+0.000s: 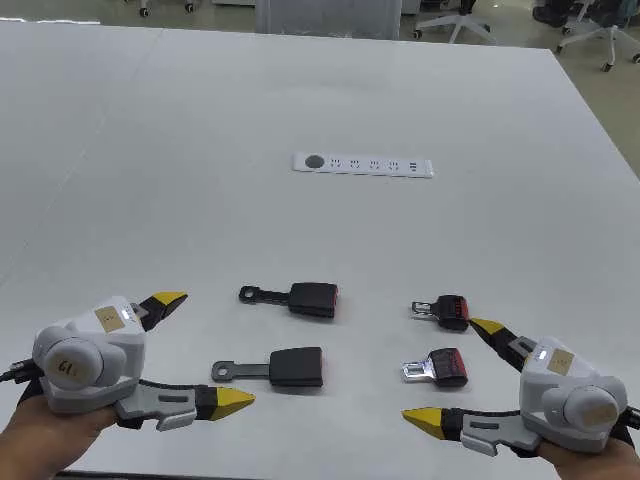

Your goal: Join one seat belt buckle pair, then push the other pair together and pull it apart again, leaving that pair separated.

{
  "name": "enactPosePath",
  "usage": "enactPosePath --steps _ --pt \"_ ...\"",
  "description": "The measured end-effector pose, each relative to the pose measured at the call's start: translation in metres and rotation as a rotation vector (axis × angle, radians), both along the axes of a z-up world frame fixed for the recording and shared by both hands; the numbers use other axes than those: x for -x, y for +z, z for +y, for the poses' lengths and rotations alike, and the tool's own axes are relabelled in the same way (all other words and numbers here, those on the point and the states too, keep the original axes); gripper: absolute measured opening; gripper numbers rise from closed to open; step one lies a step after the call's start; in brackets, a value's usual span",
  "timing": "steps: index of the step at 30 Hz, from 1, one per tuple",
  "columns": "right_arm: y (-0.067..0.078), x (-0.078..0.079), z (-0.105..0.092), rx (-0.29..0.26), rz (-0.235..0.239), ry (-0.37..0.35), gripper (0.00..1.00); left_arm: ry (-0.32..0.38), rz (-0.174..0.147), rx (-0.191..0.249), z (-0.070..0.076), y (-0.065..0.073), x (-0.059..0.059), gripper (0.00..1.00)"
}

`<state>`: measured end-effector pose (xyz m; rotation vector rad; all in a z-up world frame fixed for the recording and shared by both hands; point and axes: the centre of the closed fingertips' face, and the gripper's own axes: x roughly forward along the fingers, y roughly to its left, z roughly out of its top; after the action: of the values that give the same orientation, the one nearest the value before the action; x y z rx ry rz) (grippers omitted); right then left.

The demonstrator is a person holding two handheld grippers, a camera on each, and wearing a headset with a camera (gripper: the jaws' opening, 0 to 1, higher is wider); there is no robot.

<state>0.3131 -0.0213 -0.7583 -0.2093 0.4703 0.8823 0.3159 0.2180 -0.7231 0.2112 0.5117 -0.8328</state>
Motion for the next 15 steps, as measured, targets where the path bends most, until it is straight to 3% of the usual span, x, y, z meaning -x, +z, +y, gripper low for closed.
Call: enactPosePath --steps 15 --pt "-0.0047 0.0005 -0.0046 0.006 0.013 -0.005 0.96 -0.003 0.011 -0.002 -0.0044 -0.0008 0.0057 0.99"
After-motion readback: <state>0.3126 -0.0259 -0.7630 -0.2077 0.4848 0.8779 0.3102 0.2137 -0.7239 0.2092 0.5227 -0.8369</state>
